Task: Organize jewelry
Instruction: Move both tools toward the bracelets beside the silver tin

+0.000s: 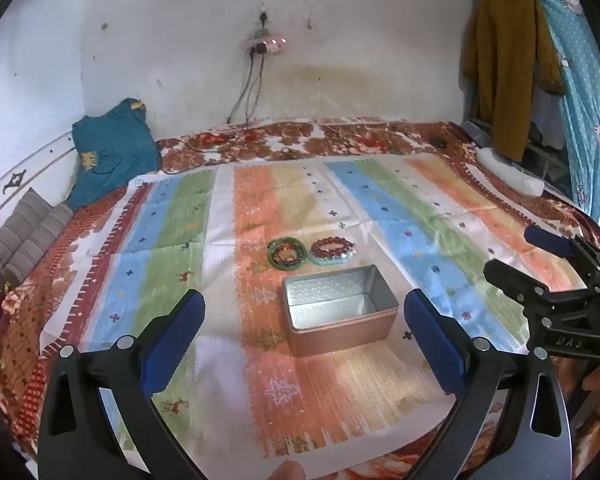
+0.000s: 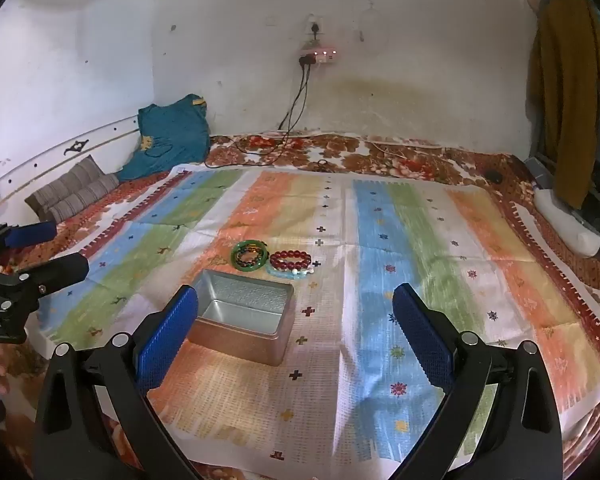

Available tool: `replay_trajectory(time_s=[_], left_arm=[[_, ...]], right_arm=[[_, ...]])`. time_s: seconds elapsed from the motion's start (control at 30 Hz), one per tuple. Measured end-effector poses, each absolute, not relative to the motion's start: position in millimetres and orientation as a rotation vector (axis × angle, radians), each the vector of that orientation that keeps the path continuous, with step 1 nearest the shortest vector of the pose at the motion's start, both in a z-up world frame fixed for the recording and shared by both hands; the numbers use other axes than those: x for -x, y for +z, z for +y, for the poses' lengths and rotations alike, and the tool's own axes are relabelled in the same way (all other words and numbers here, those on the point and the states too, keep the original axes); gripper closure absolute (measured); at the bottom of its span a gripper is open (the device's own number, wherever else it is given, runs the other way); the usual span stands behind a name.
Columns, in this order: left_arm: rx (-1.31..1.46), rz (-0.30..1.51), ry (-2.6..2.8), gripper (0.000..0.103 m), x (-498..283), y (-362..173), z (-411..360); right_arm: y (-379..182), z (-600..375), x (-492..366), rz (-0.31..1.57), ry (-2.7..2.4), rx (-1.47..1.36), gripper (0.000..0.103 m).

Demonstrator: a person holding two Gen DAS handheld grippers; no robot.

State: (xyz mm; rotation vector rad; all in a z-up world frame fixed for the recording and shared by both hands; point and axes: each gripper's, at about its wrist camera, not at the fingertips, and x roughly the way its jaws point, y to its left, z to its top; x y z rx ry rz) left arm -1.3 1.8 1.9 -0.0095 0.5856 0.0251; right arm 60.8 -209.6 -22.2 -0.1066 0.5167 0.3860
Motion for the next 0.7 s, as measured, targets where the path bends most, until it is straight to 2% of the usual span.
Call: replay_trajectory(time_s=[0.43, 0.5, 0.7], left_arm=[[0.025, 0.580, 0.025, 0.005, 18, -1, 4], [0.021, 0.635, 0.012, 0.005, -6, -8, 7], [0.008, 0.628, 0.041, 0.005, -5, -8, 8]], right_arm=[[-24, -207, -61, 0.530, 0.387, 0.109, 0.004], [-24, -207, -61, 0.529, 0.387, 0.110, 0.004], [-24, -206, -61, 0.532, 0.391, 0.114, 0.004]])
